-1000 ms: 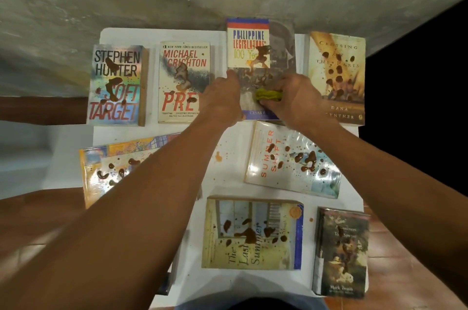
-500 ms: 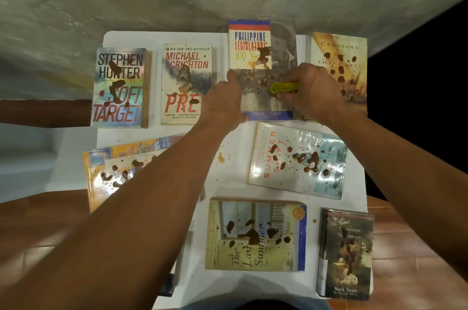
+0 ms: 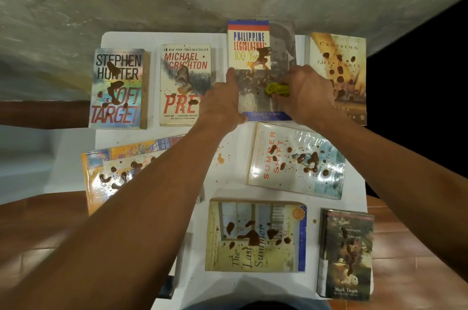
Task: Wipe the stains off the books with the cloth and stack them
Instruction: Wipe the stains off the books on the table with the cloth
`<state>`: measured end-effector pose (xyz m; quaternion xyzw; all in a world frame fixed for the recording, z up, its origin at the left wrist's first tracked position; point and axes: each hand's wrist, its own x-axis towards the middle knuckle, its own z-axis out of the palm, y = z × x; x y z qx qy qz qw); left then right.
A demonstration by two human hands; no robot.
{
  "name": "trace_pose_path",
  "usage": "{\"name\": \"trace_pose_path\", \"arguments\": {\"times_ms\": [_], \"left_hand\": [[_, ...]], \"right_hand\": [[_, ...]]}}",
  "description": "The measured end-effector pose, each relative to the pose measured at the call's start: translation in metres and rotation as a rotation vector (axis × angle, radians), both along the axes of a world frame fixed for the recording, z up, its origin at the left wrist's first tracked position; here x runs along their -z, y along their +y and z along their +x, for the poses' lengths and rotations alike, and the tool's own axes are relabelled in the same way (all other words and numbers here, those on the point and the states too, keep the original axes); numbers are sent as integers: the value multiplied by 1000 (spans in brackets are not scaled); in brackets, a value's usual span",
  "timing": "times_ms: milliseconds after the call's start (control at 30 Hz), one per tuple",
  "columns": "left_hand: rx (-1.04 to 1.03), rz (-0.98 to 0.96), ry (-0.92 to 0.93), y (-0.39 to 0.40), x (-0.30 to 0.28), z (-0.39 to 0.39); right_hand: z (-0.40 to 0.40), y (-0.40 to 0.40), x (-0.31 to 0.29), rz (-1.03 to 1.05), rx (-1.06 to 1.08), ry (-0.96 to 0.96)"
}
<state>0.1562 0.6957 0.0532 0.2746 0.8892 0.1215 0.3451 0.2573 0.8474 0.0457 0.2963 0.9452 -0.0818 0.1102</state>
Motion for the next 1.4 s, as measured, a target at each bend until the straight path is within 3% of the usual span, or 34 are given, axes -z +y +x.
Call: {"name": "trace_pose_path", "arguments": {"times_ms": [67,167,333,467,600,733,867,1067,1267,1400], "left_hand": [[7,2,3,0,1,-1],[6,4,7,-1,1,-2],[6,-12,7,-1,3,-2],[5,-22,19,-1,4,-1],[1,-2,18,-2,5,-1],[-5,15,24,-3,5,1],[-5,3,27,-3,5,-1],[-6,-4,26,-3,4,1],[-18,-1,15,-2,3,-1],[-14,13,18,-3,2,0]], "right_hand": [[0,0,0,-7,-27,3],[-6,7,-3,-10,145,25],[-4,-7,-2,17,-40,-4],[-9,3,-5,8,122,27],[-8,-5,-3,-26,-62,-22],[-13,2,-4,-14,138,10],[-6,-16,-5,-19,-91,-36],[-15,-1,-7,-32,186,5],[-9,-19,-14,24,-61,-53],[-19,-2,-15,76,116,-30]]}}
